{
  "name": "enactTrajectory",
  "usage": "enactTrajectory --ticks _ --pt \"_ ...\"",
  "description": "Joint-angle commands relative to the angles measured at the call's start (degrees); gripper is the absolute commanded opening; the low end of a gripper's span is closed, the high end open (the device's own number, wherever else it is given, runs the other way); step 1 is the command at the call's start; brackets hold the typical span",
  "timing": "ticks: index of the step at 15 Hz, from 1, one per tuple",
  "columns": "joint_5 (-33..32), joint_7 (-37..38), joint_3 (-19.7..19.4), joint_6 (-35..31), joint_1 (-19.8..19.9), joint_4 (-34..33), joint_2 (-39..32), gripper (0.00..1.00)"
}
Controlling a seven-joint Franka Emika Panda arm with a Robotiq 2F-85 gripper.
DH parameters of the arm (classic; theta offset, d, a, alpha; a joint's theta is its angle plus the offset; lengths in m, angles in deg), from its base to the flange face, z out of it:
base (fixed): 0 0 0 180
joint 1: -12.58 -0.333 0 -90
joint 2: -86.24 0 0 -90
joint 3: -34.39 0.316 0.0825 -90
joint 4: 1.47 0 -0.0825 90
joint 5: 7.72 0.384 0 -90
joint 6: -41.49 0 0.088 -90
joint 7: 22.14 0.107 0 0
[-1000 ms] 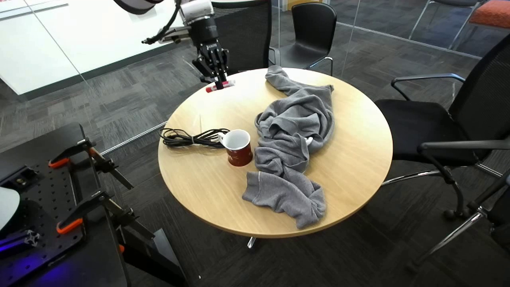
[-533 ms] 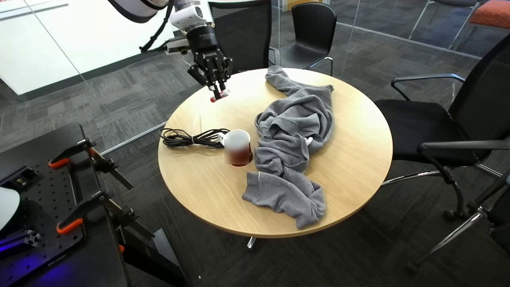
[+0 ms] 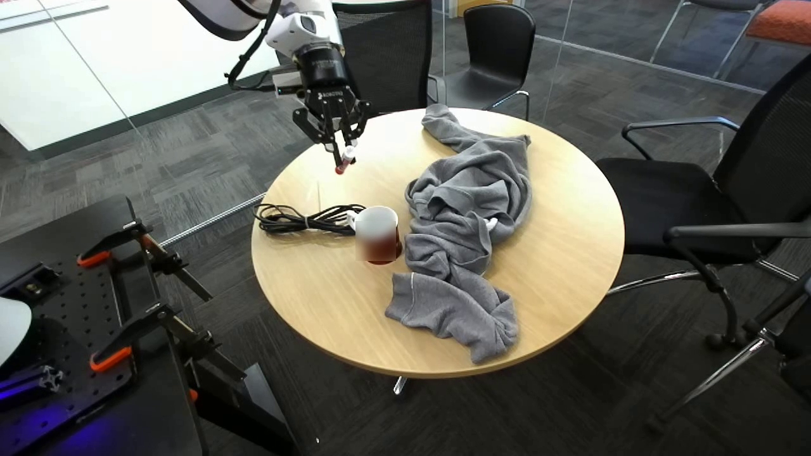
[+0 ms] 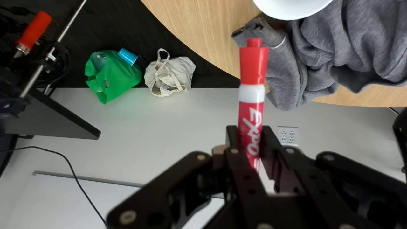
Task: Put the red marker inside the maroon mug
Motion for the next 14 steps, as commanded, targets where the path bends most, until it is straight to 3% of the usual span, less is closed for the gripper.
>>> enactTrajectory --ticks 1,14 --pt "-1.65 2.54 1.86 1.8 1.29 -1.37 -0.82 0.05" --pt "-14.17 13.41 4.64 2.35 0.83 -4.92 -7.28 0.05"
